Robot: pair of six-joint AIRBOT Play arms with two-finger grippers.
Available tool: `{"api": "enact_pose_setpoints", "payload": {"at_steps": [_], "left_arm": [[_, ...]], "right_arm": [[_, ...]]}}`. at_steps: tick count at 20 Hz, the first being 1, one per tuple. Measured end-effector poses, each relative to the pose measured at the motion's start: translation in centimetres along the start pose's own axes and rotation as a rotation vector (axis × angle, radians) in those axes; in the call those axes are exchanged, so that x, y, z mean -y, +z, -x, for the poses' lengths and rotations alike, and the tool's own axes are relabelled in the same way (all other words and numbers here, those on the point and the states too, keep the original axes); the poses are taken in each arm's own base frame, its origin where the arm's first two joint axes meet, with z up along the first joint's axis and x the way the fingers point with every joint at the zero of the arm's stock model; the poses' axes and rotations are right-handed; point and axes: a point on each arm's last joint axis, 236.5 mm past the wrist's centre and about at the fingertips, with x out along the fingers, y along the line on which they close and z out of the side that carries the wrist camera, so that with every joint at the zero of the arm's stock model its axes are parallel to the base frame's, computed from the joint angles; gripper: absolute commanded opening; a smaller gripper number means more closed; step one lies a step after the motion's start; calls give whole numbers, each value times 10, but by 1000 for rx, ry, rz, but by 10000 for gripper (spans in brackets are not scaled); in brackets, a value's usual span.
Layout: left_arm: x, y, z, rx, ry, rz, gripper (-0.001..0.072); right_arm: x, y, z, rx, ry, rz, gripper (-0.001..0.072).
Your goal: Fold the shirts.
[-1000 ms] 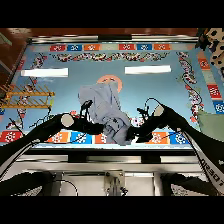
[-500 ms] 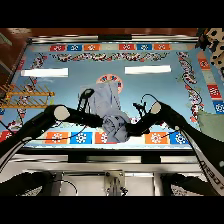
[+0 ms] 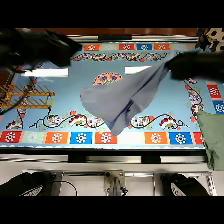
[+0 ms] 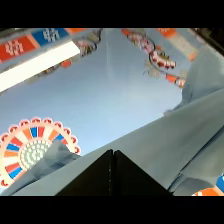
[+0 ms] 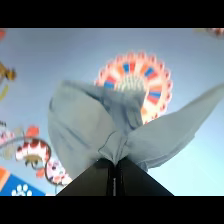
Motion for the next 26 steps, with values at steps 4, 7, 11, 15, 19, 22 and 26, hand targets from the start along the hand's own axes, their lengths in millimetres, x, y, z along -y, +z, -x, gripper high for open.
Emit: {"api": "enact_pose_setpoints", "payload": {"at_steps": [4,7,11,15,19,22,26], "left_arm": [[2,-2,10,-62,2,34,619],[-4,-58,-17,-250,7,121,619],[6,-178,-58,-541,-27,238,618],[19,-283,-90,-661,-38,413,618],[24,-344,-117,-670,-27,638,632],[33,-375,-137,-693,-34,751,720],[34,-386,-169,-623,-23,862,720]], "right_arm": [[-17,15,46,47,6,-6,50],[-18,-3,47,-44,8,-18,50],[-11,-15,41,-111,-8,-28,50],[-1,-22,27,-162,-28,-39,50],[7,-28,9,-211,-31,-54,50],[11,-33,-4,-246,-30,-65,50],[15,-37,-16,-272,-24,-66,50]]}}
